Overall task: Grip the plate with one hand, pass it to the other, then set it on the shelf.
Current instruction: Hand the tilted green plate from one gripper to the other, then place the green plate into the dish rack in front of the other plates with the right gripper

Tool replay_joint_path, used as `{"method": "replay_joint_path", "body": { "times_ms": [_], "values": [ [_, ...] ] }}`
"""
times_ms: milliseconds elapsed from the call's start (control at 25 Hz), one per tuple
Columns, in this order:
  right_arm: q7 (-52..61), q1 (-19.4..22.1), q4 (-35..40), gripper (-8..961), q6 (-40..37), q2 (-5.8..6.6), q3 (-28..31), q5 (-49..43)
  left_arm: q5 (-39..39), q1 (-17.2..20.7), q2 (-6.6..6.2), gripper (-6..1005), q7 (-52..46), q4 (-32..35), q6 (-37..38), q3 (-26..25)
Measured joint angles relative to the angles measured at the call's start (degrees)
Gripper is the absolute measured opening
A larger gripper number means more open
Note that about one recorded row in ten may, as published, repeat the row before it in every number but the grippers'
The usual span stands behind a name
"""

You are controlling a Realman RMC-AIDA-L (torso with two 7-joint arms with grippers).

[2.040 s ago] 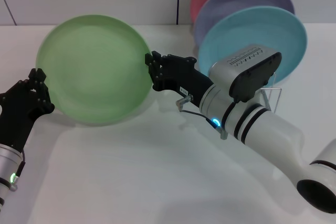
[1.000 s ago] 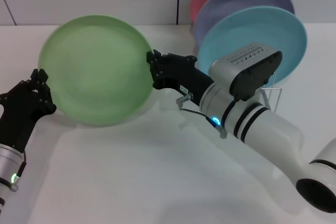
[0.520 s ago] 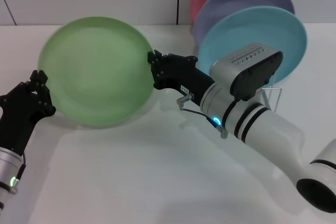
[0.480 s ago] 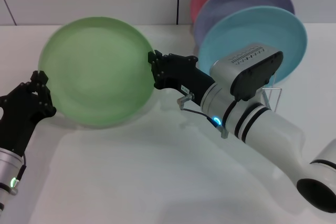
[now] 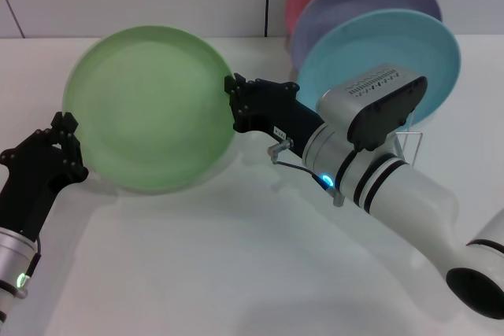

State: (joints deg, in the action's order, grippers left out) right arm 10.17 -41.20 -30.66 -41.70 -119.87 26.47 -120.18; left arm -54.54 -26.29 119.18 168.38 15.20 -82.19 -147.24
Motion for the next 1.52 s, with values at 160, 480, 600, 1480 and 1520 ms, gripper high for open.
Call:
{"method": "replay_joint_path", "body": {
  "times_ms": [160,480,600,1480,1520],
  "values": [
    [-0.03,-0.08,0.66,23,-0.07,-0.04,-0.04,-0.10,-0.30,0.76,-0.03,36,-2.02,-0.72,-0.14,-0.12],
    [-0.06,-0.59,2.28,23,-1.36,-0.01,0.64,-0.17,-0.14,2.78,-0.37,76,-7.33,-3.85,-0.39,0.08],
    [-0.07,-0.81,3.11,22,-2.07,0.03,0.68,-0.61,-0.01,4.10,-0.45,164,-9.53,-5.21,-1.30,-0.01],
    [-2.89,-0.62,3.94,19,-7.89,0.17,1.48,-5.75,0.39,8.94,-0.87,362,-13.66,-11.92,-0.81,-8.44],
    [-3.30,-0.51,3.91,19,-8.29,0.16,1.48,-5.77,0.39,8.89,-0.87,367,-13.67,-12.03,-0.49,-8.45]
  ]
}}
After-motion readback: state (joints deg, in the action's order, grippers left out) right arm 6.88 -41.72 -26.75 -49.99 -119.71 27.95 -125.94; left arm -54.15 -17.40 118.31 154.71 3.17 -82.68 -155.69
